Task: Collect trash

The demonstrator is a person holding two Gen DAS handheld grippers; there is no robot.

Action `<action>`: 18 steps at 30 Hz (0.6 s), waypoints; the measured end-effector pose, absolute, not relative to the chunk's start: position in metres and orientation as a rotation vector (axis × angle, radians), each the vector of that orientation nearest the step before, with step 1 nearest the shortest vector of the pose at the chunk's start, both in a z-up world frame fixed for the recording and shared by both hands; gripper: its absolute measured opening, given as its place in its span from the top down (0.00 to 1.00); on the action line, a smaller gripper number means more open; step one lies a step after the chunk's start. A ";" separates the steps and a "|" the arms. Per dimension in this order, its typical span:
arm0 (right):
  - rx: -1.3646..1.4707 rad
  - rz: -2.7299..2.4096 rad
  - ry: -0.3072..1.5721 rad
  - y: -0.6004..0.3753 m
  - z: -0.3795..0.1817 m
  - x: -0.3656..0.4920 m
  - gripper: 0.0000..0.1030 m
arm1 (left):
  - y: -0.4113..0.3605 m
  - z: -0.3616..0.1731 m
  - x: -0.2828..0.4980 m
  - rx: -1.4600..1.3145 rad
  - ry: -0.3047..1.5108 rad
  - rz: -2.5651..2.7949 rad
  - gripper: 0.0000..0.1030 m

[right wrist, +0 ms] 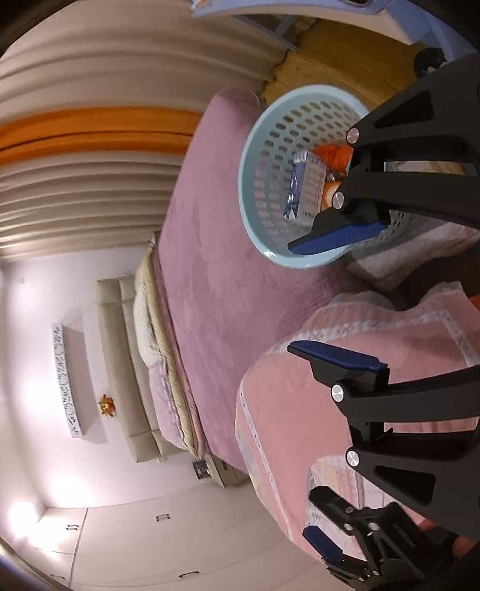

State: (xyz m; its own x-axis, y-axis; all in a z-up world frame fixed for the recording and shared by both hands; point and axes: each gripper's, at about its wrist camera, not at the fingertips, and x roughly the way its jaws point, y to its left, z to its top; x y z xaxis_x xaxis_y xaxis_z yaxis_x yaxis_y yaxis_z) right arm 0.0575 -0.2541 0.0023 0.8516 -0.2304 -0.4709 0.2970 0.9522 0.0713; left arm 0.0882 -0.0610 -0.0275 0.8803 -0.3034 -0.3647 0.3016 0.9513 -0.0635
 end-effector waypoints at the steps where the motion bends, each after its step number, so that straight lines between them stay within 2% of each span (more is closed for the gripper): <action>1: 0.125 -0.292 0.464 -0.252 0.001 0.054 0.56 | -0.062 -0.030 0.088 0.005 0.382 -0.311 0.13; 5: 0.083 -0.323 0.422 -0.246 0.001 0.050 0.56 | -0.066 -0.027 0.080 0.071 0.327 -0.273 0.13; 18: 0.080 -0.301 0.413 -0.249 0.005 0.050 0.56 | -0.056 -0.031 0.085 0.033 0.361 -0.283 0.07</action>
State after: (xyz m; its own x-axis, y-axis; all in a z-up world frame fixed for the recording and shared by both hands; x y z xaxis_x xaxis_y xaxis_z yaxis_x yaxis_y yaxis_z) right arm 0.0501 -0.2489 0.0048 0.8721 -0.2720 -0.4068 0.3042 0.9525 0.0152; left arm 0.0853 -0.0557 -0.0306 0.8967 -0.2677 -0.3526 0.2795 0.9600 -0.0181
